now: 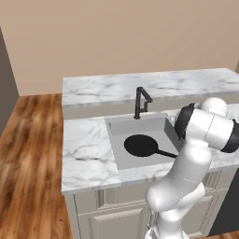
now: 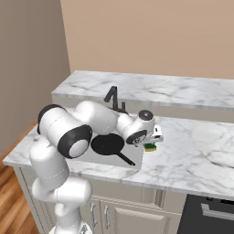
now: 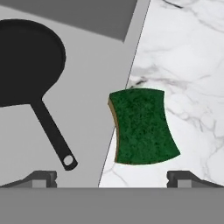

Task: Pick the pan and sponge and place them into the sink. Then turn on the water.

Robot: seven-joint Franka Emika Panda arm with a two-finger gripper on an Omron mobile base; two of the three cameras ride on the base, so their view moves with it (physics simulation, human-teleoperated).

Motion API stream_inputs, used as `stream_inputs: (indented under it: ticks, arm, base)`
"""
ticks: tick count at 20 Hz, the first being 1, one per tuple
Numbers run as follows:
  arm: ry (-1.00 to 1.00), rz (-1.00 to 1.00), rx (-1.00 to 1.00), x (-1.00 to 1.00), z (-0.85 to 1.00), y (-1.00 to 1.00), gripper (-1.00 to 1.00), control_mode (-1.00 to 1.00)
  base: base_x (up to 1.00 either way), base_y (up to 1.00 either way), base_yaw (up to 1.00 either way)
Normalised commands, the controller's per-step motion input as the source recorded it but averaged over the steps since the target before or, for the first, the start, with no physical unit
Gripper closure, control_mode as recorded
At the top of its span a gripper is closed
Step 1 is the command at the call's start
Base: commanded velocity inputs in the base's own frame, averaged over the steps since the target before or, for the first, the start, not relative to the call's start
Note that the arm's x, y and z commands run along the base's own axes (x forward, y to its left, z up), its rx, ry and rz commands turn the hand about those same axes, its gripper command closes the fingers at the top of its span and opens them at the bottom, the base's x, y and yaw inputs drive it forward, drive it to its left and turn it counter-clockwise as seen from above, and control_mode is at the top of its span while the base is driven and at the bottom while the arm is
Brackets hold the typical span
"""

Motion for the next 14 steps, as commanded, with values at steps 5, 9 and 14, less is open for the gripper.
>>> stream_inputs:
  ticks: [5, 9, 14]
  arm:
    - [0.0, 0.03, 0.0, 0.26, -0.24, -0.22, -1.0, -1.0]
    - [0.0, 0.04, 0.0, 0.23, -0.19, -0.24, -1.0, -1.0]
    - [0.0, 0.03, 0.0, 0.24, -0.18, -0.21, -1.0, -1.0]
  base:
    - [0.0, 0.0, 0.0]
    - [0.0, 0.0, 0.0]
    - [0.0, 0.0, 0.0]
